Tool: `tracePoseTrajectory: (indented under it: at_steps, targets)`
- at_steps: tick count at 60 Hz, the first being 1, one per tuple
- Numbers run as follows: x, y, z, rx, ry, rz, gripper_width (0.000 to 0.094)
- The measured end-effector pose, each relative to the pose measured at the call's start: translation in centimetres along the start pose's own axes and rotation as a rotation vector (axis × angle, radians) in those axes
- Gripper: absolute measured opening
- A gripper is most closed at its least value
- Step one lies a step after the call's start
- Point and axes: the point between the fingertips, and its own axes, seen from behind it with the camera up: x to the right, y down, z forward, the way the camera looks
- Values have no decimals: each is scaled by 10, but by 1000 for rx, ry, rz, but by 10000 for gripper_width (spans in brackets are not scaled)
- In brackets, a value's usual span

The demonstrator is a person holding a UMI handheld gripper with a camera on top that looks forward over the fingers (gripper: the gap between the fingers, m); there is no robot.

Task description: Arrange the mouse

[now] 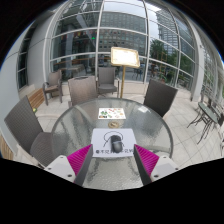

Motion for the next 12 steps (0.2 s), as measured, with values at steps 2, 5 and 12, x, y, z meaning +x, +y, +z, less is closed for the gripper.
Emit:
tracePoseTrajectory:
  at_steps: [2, 5, 12]
  targets:
    - [-2, -1, -3, 5, -2, 2, 816]
    - [-8, -1, -8, 9, -7, 4, 817]
    - [-10, 1, -14, 9, -7, 1, 819]
